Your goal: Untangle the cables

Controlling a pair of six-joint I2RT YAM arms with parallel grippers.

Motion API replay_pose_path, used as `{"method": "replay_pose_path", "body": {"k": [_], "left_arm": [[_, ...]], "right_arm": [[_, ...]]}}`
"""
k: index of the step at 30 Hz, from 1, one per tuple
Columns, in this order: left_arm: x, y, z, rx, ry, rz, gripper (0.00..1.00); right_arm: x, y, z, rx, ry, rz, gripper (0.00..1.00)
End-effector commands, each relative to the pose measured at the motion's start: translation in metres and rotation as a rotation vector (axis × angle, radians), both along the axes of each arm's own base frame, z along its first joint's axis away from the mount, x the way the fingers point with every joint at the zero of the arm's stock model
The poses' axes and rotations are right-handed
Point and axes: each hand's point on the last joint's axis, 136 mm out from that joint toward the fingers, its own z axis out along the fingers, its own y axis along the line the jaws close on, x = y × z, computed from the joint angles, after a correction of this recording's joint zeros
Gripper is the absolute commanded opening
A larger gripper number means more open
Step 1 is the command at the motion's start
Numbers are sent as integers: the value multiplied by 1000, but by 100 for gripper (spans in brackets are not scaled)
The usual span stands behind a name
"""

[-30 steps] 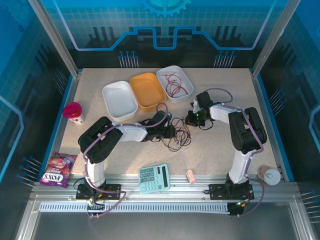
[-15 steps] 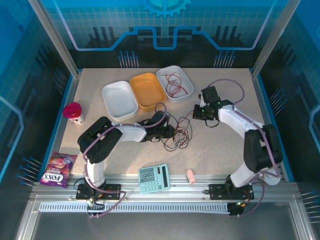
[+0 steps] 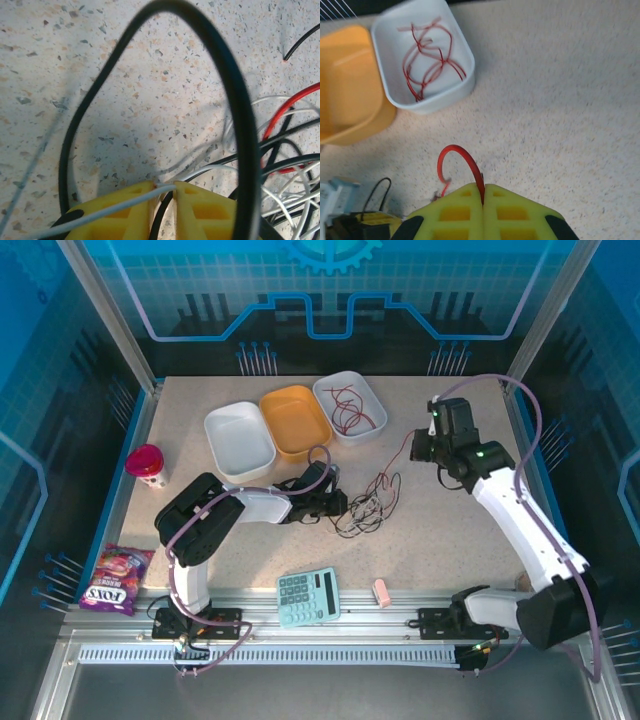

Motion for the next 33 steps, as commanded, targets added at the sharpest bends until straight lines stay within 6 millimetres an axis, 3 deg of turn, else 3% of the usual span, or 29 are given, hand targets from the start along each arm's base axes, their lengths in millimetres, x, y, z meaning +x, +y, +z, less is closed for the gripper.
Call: {"method": "replay_pose_path", "body": {"k": [1,10,22,26,28,33], "left_arm": [[-3,15,-17,41,41,34,19],[-5,18,-21,42,47,44,18],[-6,16,-25,34,59,43,18],[-5,15,-23,25,59,40,19],[-6,11,-18,7,55,28,24],[-5,-1,19,-78,11,-12,41]], "right_arm": [[-8,-1,39,-31,-84,15,0],[-21,6,123,-48,-287,50,0],[-43,16,213,-27,-482,120,0],[-47,16,230,-20,-520,129,0],[-48,18,233,-17,-525,135,0],[-43,20,225,-21,-513,130,0]]}}
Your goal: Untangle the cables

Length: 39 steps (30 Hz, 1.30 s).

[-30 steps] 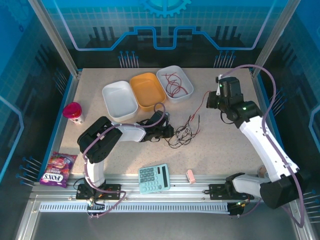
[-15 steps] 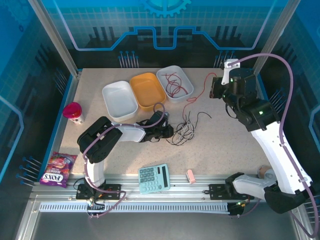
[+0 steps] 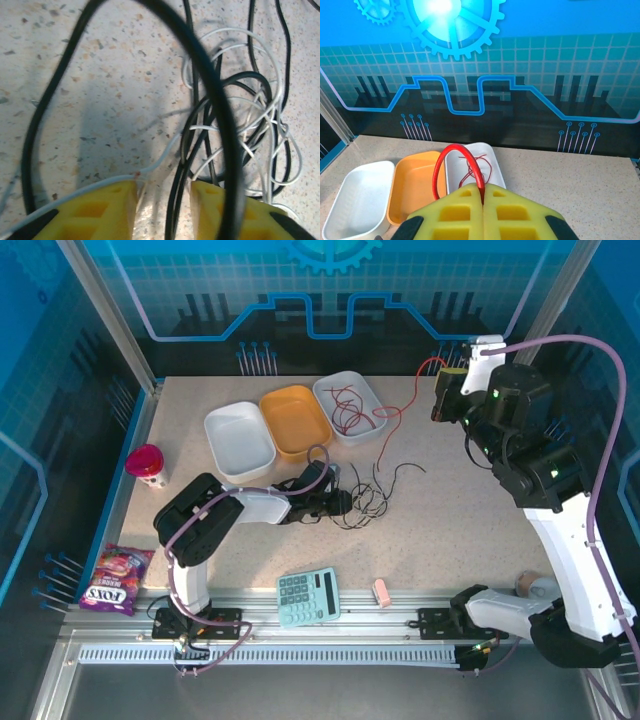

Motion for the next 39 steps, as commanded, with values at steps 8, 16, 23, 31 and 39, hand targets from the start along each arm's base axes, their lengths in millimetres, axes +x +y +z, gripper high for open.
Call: {"method": "replay_pose_path", "body": {"k": [8,16,23,31,39], "left_arm": [[-7,11,91,-88,-133,-19,66],[-25,40,146,-123,-243,27,91],[-46,95,169,-44,-332,155,99],[-74,165,156,108,-363,305,99],[-92,191,144,120,-354,364,99]], "right_arm": [[18,15,-7,-34,11,19,0],[56,37,-18,-71,23,20,0],[115,54,-42,-174,43,-35,0],[182,75,-82,-283,123,-90,0],[221,79,-116,-346,194,-148,0]]}}
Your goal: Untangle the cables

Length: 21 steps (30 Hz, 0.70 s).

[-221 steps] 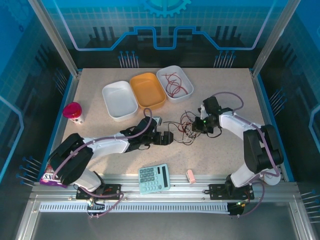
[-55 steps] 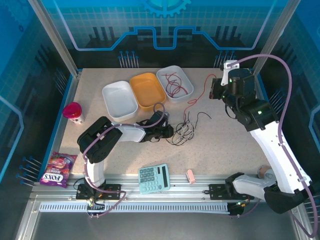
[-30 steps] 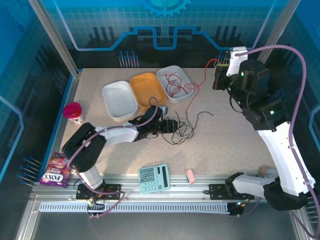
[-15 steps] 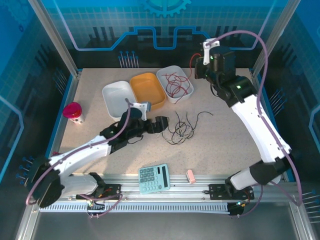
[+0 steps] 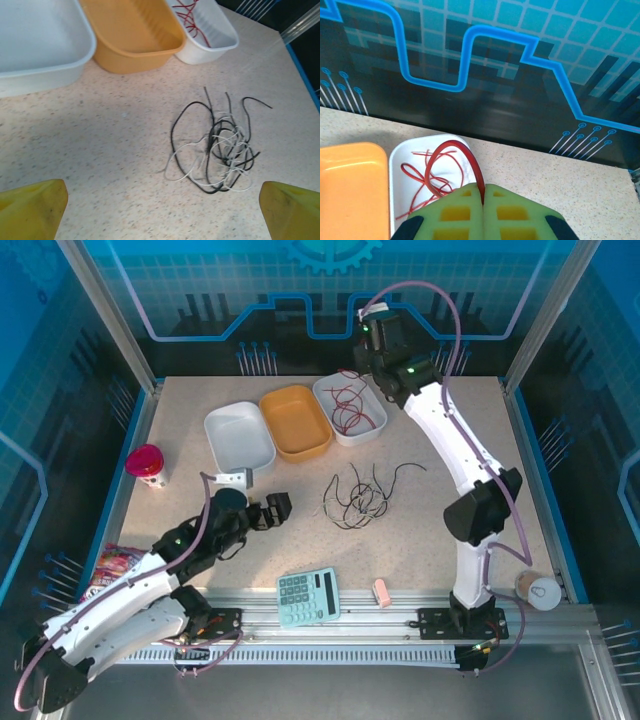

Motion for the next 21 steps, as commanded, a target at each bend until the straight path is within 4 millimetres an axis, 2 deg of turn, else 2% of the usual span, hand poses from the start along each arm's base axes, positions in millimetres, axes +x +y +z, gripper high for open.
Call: {"method": "replay_pose_path", "body": {"k": [1,6,16,21], "left_arm": [[-4,17,-12,43,22,52,99],[-2,18,-15,48,29,59,99],[3,19,-22,50,37,77,99],[2,19,-25,53,45,76,99]], "right_arm": [[6,-8,2,-44,0,-51,0],[12,-20,-16,-67,53,-99,0],[1,-35,-34,-96,120,-134,0],[1,-50,-44,-134,140,-187,0]]}}
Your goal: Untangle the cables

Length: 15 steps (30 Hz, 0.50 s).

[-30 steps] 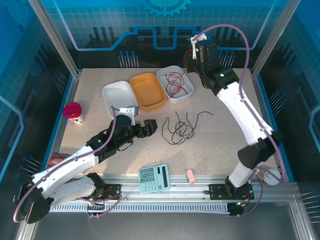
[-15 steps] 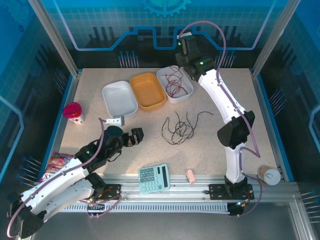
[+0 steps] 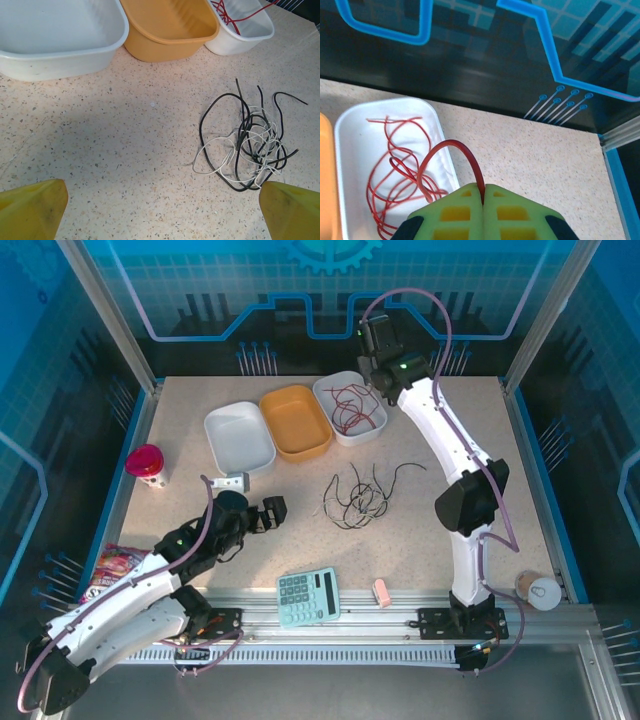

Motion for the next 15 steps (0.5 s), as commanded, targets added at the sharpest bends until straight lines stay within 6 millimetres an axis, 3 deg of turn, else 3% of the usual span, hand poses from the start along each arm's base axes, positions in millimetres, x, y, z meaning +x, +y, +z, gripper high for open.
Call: {"method": "replay_pose_path", "body": {"k": [1,5,15], "left_arm": [[2,5,-4,4,-3,30,99],[2,5,-5,4,-2,30,99],[4,4,-8,13,3,23,99]], "right_arm": [[-4,-23,1,-19,4,-72,0],[3,-25,-9,0,19,-77,0],[36,1,-58,104,52,-63,0]]}}
